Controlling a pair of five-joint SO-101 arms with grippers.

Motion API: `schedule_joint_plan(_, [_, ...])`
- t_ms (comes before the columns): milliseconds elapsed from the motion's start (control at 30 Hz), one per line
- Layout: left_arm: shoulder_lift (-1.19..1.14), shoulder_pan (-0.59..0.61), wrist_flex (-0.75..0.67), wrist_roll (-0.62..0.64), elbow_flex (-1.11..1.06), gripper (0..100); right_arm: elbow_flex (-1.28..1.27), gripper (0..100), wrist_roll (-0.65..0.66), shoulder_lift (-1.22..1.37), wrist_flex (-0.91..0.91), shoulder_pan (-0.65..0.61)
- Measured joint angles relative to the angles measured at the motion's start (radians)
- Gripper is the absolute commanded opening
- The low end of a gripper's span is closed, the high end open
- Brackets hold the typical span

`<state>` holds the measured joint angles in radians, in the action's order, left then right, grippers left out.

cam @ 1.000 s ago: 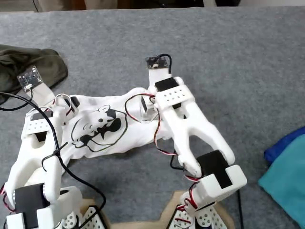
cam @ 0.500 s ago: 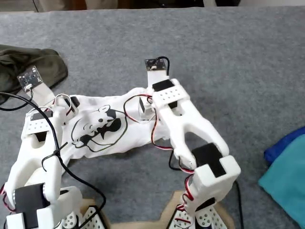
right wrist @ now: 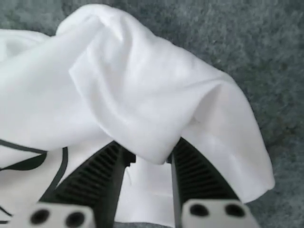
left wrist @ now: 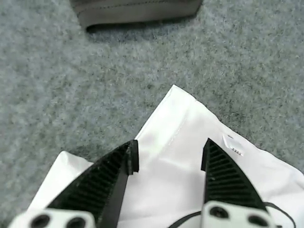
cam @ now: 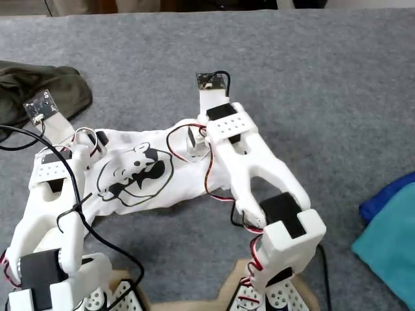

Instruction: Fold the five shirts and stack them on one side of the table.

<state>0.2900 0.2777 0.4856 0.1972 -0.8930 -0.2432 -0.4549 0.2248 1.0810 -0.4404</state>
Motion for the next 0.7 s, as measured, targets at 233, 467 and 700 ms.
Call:
schedule_joint_plan(233, [0.000,0.000,0.000,0.000,0.000,22,0.000,13.1,0.000,0.048,-0.046,0.000])
schedule_joint_plan(467, [0.000,0.000,0.000,-0.018,0.000,22,0.000,13.0,0.000,0.100,-0.061,0.000])
schedule_joint_plan(700, [0.000,0.000,0.000,-0.021,0.000,22,0.000,12.6,0.000,0.103,-0.083,0.003])
